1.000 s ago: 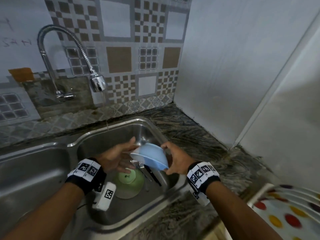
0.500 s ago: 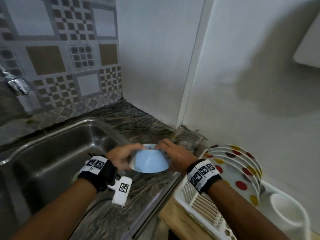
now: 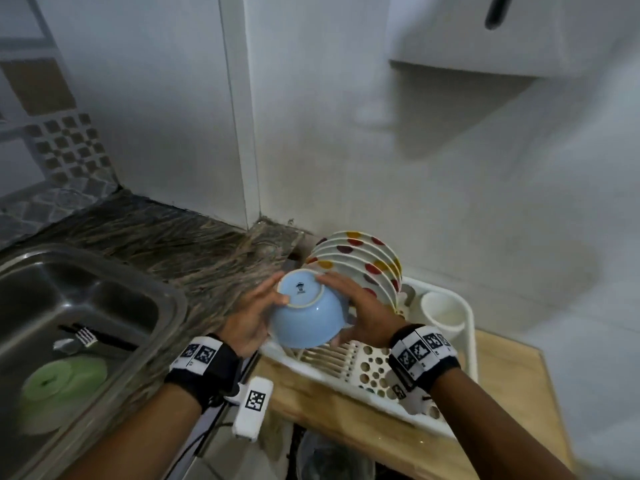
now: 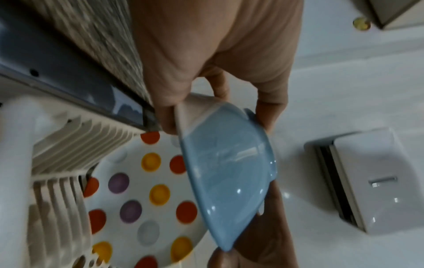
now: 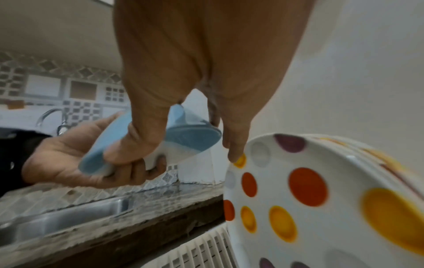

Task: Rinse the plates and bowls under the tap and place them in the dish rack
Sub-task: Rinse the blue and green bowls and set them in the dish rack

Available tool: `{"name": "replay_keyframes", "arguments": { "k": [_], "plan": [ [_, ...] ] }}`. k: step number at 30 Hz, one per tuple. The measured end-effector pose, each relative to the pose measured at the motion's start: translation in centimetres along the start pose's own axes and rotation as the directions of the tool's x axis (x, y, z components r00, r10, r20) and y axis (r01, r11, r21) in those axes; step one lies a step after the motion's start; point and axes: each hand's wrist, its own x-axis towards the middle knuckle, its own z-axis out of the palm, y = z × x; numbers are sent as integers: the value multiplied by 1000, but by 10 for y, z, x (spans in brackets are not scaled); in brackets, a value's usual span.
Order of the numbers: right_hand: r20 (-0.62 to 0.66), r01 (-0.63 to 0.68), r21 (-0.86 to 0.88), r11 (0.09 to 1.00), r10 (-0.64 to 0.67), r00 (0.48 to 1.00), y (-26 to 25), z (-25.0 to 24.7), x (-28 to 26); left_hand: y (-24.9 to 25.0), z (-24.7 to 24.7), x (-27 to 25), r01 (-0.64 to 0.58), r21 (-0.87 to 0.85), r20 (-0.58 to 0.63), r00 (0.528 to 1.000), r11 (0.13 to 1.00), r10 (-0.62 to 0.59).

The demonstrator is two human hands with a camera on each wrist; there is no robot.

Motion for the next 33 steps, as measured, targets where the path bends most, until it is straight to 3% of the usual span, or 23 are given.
{"name": "replay_keyframes", "arguments": {
  "k": [4,9,14,19,25,33],
  "plan": [
    [25,-218,196,956,218,976,9,-22,-54,-27,37,8,7,10,79,997,1000,-7],
    [-128,-330,303,894,381,916,21,-42,-106,-60,88,19,26,81,147,988,996,-38],
    [-149,-429,424,798,529,836,43,-56,-157,-89,130,33,21,284,206,975,959,-83],
    [-138,-493,458,740,607,782,67,-65,-174,-110,158,51,37,467,247,954,884,-170],
    [-38,-642,401,654,712,701,98,-65,-183,-127,161,74,201,598,259,867,776,-425],
    [163,-803,261,535,796,583,122,-56,-174,-165,155,111,380,627,200,765,680,-612]
  ]
}}
